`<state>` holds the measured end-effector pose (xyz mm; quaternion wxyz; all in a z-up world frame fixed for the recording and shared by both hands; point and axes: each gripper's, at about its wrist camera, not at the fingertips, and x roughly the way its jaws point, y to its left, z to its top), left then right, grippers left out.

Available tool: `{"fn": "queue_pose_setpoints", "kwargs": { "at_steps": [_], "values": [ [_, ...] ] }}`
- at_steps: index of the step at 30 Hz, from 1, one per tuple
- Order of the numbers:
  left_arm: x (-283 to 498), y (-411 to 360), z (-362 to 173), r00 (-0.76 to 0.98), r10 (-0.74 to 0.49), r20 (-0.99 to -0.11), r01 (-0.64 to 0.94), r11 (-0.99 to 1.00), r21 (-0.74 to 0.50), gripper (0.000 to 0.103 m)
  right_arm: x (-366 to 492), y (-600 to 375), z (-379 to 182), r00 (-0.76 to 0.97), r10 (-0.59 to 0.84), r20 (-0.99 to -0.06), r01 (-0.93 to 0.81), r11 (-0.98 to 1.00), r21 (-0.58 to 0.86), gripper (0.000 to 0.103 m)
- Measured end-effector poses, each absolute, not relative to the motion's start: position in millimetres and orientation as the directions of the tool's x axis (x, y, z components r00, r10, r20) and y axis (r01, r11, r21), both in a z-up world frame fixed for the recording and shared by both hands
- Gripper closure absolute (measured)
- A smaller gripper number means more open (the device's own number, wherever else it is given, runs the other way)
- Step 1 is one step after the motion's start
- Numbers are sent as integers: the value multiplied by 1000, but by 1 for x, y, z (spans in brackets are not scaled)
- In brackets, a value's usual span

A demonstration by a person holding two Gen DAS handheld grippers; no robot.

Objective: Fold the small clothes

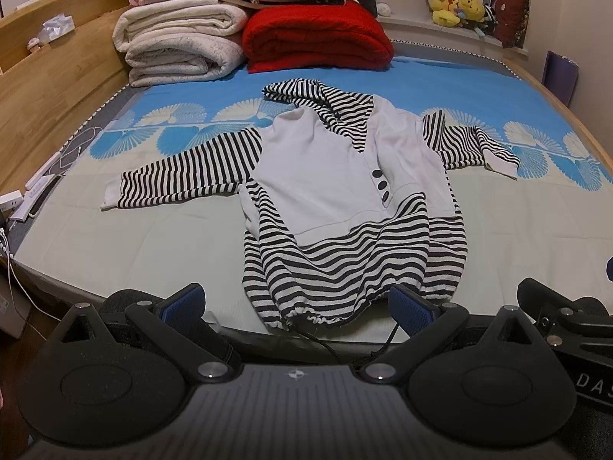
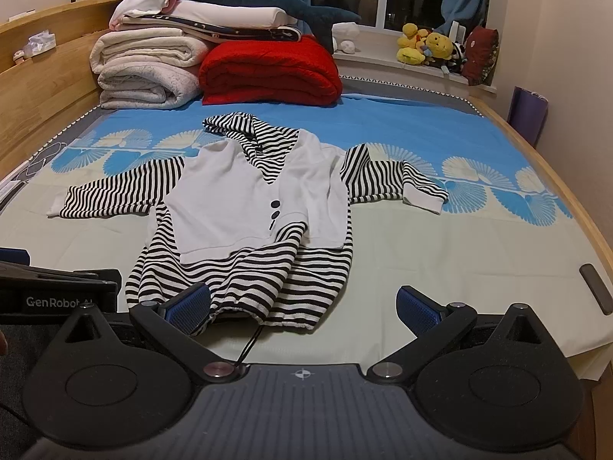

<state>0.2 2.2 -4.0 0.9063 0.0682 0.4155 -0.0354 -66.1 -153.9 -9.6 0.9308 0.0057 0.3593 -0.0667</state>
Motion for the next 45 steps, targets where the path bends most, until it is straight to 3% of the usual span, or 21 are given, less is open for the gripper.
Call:
{"fn": "queue_pose_setpoints", "kwargs": {
  "at_steps": [19,26,30,33,34,36,38,39,40,41,45],
  "values": [
    [14,14,-12,633,35,-774,76,991,106,1,-52,-170,-18,723,-142,-676,177,984,-17,1],
    [46,40,-27,601,91,-794,-13,994,105,1,-13,-213,-63,671,-240,-702,279,958,-61,1],
    [74,53,-44,559,86,-825,-39,996,78,1,22,-242,-118,600,-200,-775,292,956,-21,2],
    [93,59,-61,528,89,-845,-63,996,66,1,49,-258,-163,509,-71,-858,291,952,93,16],
    [99,60,-67,518,97,-850,-66,995,73,1,57,-261,-177,475,-37,-879,309,943,127,16],
    [109,61,-79,498,108,-860,-63,994,89,1,72,-262,-202,439,30,-898,330,924,192,19],
    [118,62,-90,469,108,-877,-62,994,89,1,86,-257,-220,418,100,-903,330,909,254,29],
    [122,62,-96,450,103,-887,-63,994,84,1,92,-254,-223,414,141,-899,324,900,291,48],
    [124,63,-100,437,99,-894,-65,995,78,1,98,-250,-224,424,189,-886,310,889,338,81],
    [126,64,-104,426,97,-900,-68,995,76,1,107,-246,-222,425,234,-874,287,881,375,91],
    [134,63,-116,411,126,-903,-59,992,112,1,163,-216,-176,499,301,-812,108,909,403,99]
  ]
}}
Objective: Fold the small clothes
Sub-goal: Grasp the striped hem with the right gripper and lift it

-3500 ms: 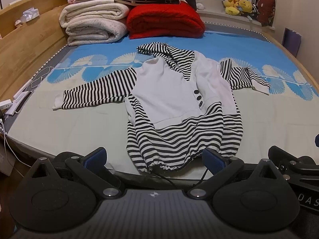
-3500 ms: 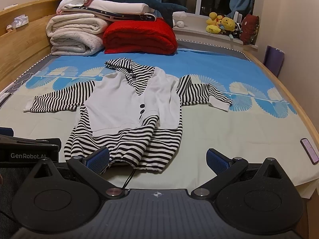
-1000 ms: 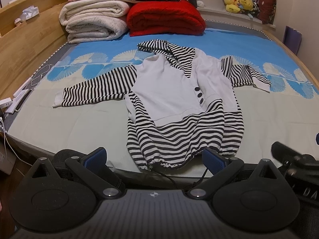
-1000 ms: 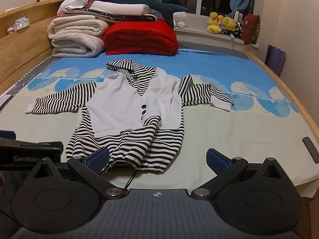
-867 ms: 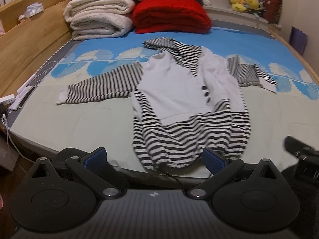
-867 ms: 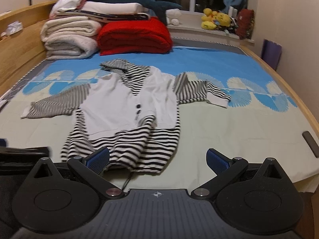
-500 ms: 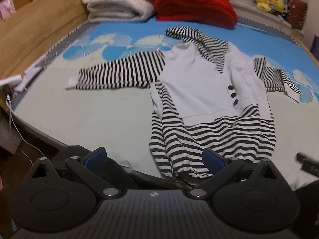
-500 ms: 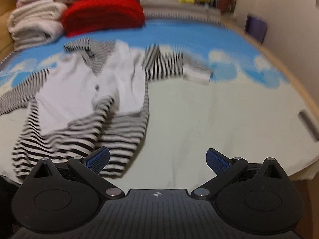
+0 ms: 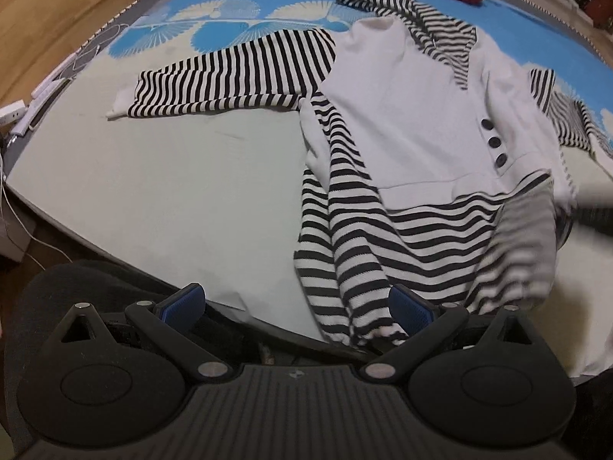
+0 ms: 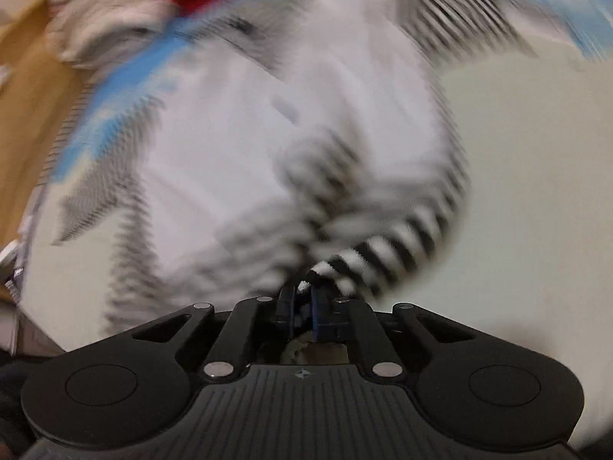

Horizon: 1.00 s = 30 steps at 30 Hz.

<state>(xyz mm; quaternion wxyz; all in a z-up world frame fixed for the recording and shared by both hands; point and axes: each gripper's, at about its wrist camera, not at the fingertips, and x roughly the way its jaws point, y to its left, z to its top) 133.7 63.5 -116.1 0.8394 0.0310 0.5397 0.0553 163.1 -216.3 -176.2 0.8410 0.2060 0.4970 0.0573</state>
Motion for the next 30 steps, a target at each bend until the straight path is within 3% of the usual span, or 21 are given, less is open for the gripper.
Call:
{"fn": "queue_pose_setpoints", "kwargs": {
  "at_steps": [5,6,7,9,16,18,22,24,26,27,28,30],
  "values": [
    [143,69,-123,398,147,-906,-75,989,127,1,208,-203,-117,664,469,-582,-103,829,550,97],
    [145,70,-124,392,148,-908,-81,989,126,1,209,-205,-111,685,463,-562,-118,832,541,92],
    [146,72,-126,388,146,-910,-84,989,123,1,209,-207,-109,695,433,-575,-116,856,504,81],
    [148,76,-130,379,143,-914,-85,989,120,1,200,-217,-111,695,311,-648,-52,921,386,75],
    [148,76,-145,359,138,-923,-66,990,122,1,95,-270,-155,536,-39,-843,224,970,98,74],
    [148,75,-148,350,134,-927,-67,991,118,1,69,-271,-176,438,-29,-899,246,965,89,71],
    [144,70,-148,349,132,-928,-56,991,120,1,41,-243,-206,341,70,-938,183,973,139,43],
    [142,70,-147,350,135,-927,-54,991,124,1,42,-218,-210,374,53,-926,99,990,96,34],
    [141,72,-147,347,137,-928,-58,991,125,1,51,-205,-207,456,51,-888,36,997,75,46],
    [141,73,-147,346,140,-928,-62,990,126,1,60,-205,-204,496,58,-866,35,996,86,70],
    [141,74,-147,346,142,-928,-64,990,127,1,71,-208,-198,527,74,-847,47,992,116,86],
    [142,76,-147,345,147,-927,-65,989,133,1,94,-221,-180,593,109,-798,98,974,206,86]
  ]
}}
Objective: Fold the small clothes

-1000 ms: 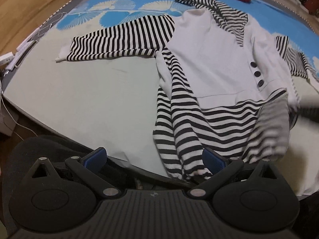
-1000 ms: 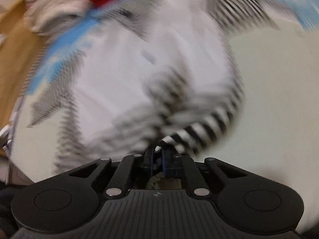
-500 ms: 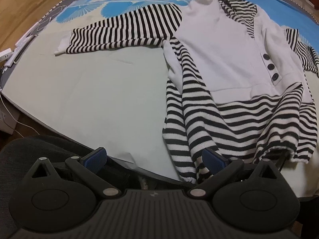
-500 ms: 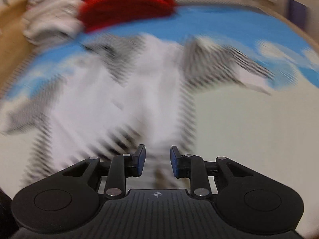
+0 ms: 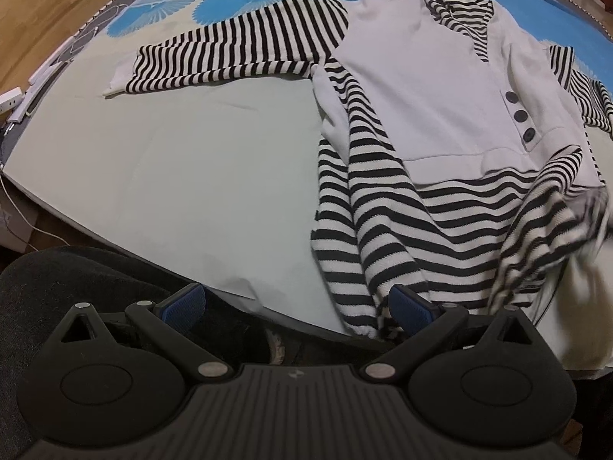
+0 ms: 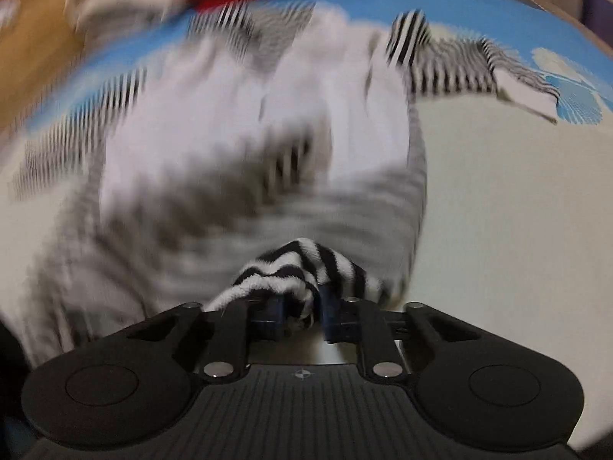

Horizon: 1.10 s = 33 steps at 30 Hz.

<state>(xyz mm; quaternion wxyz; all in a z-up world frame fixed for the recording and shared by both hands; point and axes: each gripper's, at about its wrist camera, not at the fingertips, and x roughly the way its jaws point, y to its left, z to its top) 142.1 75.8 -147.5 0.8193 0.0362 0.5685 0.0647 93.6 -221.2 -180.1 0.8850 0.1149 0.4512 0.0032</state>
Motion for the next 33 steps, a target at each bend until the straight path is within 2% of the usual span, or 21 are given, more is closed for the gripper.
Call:
{"fn": "queue_pose_setpoints", "kwargs": {
  "at_steps": [3,6,8,10,12,14,16,18,23,26,27,29,30,32,33],
  "values": [
    [146,77,-151,341,150,-928,-71,989,134,1,127,-233,-163,680,125,-722,105,959,265,85],
    [149,74,-156,333,145,-932,-69,989,129,1,144,-232,-167,645,112,-756,92,971,222,84],
    [150,72,-160,329,144,-933,-58,990,132,1,144,-226,-179,597,95,-796,94,978,187,76],
    [151,70,-164,325,142,-935,-48,990,133,1,145,-220,-195,537,57,-841,129,980,149,57],
    [151,69,-167,324,139,-936,-42,990,132,1,138,-224,-205,509,43,-860,187,969,159,55],
    [153,69,-168,323,144,-935,-40,990,138,1,128,-231,-211,537,96,-838,203,949,240,95],
    [155,71,-165,331,149,-932,-46,989,142,1,119,-236,-203,557,119,-822,201,941,273,96],
    [156,75,-160,348,154,-925,-60,988,141,1,103,-240,-176,582,100,-807,146,964,224,96],
    [155,89,-153,363,165,-917,-106,985,135,1,41,-249,-111,601,-71,-796,-51,991,-126,97],
    [155,94,-151,362,174,-916,-129,982,136,1,18,-256,-111,574,-151,-805,-75,969,-236,96],
    [155,94,-151,363,172,-916,-131,982,132,1,15,-257,-120,535,-141,-833,-99,969,-227,93],
    [158,93,-151,360,167,-918,-123,984,131,1,20,-261,-136,442,-107,-891,-97,981,-166,81],
    [160,91,-150,363,161,-918,-113,985,128,1,21,-266,-140,403,-79,-912,-64,991,-114,71],
    [164,87,-149,369,149,-917,-91,988,124,1,18,-276,-133,408,-15,-913,-23,999,-26,62],
    [168,85,-150,369,146,-918,-85,989,123,1,14,-281,-127,434,8,-901,-9,1000,5,54]
  ]
}}
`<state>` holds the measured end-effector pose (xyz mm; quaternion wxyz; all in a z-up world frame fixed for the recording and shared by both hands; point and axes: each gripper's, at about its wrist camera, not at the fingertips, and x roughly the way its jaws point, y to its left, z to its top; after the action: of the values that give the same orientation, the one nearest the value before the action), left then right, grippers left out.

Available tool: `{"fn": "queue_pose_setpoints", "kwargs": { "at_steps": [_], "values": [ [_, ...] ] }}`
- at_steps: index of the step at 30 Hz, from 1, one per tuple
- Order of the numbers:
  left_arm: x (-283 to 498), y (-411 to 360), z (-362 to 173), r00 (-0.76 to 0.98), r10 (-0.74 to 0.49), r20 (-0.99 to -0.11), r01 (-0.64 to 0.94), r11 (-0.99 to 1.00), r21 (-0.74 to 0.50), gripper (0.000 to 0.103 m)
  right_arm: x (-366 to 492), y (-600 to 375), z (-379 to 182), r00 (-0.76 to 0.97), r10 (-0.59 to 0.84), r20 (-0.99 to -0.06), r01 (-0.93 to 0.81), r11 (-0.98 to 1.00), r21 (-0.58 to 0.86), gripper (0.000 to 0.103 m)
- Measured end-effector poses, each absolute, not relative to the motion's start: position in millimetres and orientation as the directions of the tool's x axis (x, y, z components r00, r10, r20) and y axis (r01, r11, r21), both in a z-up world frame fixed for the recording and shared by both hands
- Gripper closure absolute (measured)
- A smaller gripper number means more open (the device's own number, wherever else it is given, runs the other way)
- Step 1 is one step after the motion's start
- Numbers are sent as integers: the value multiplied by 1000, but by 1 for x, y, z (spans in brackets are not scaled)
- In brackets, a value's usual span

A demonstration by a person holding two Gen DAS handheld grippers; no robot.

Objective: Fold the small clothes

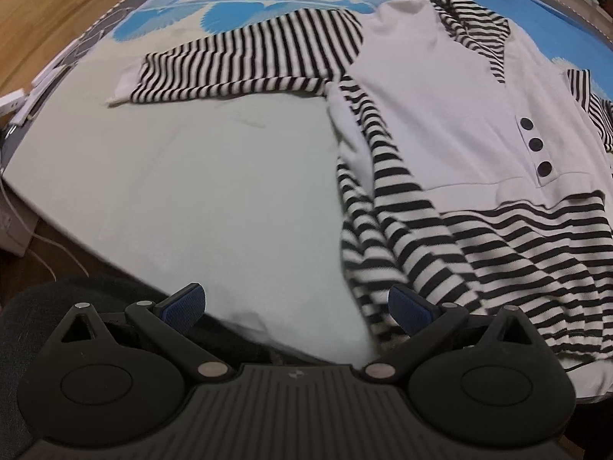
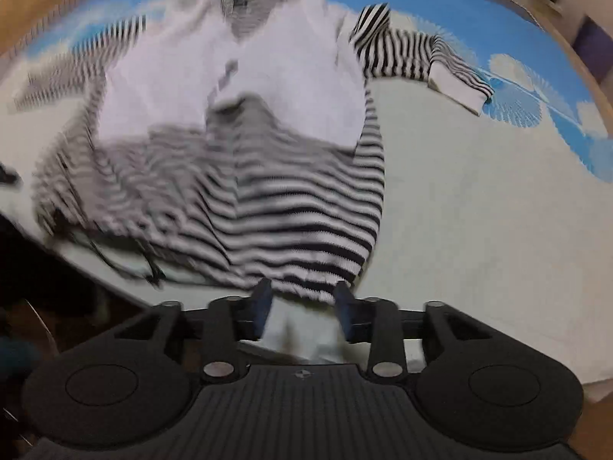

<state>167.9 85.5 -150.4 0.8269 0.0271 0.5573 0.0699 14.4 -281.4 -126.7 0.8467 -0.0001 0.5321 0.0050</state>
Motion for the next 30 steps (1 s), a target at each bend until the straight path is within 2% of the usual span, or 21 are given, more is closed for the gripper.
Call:
{"fn": "queue_pose_setpoints", "kwargs": {
  "at_steps": [3,4,7,9,10,11,12,13,14,15,16,18,24,28,30],
  "values": [
    [182,75,-162,353,112,-929,-61,993,97,1,16,-306,-111,509,40,-860,49,996,75,36],
    [189,71,-169,338,99,-936,-50,995,87,1,21,-313,-111,527,40,-849,78,992,95,34],
    [207,59,-195,270,54,-961,-21,999,50,1,54,-343,-138,542,20,-840,209,965,158,34],
    [213,54,-207,236,46,-971,-22,999,42,10,80,-360,-173,479,10,-878,290,942,169,36],
    [215,53,-210,231,41,-972,-34,999,34,18,92,-366,-194,422,15,-907,327,930,167,39],
    [216,54,-210,233,32,-972,-54,998,20,46,100,-368,-212,369,42,-928,353,918,182,43],
    [217,55,-209,232,15,-973,-65,998,0,84,104,-369,-223,340,82,-937,365,907,212,48],
    [219,57,-207,226,7,-974,-73,997,-10,100,106,-367,-227,344,104,-933,363,902,234,55],
    [219,57,-205,227,23,-974,-83,997,4,100,105,-360,-225,365,94,-926,338,914,226,65],
    [220,58,-201,238,46,-970,-91,996,25,100,105,-353,-222,379,106,-919,291,929,227,84],
    [219,58,-198,253,70,-965,-93,995,48,100,103,-347,-219,384,125,-915,256,937,236,92],
    [216,61,-193,276,139,-951,-88,989,119,100,97,-338,-209,387,145,-911,228,942,247,99],
    [199,92,-167,326,209,-922,-77,978,194,100,73,-347,-161,443,132,-887,224,942,252,102],
    [196,91,-177,287,274,-918,-59,961,269,99,56,-339,-168,393,125,-911,230,946,230,102],
    [199,85,-185,289,284,-914,-52,958,281,85,62,-344,-178,365,120,-923,292,927,236,101]
  ]
}}
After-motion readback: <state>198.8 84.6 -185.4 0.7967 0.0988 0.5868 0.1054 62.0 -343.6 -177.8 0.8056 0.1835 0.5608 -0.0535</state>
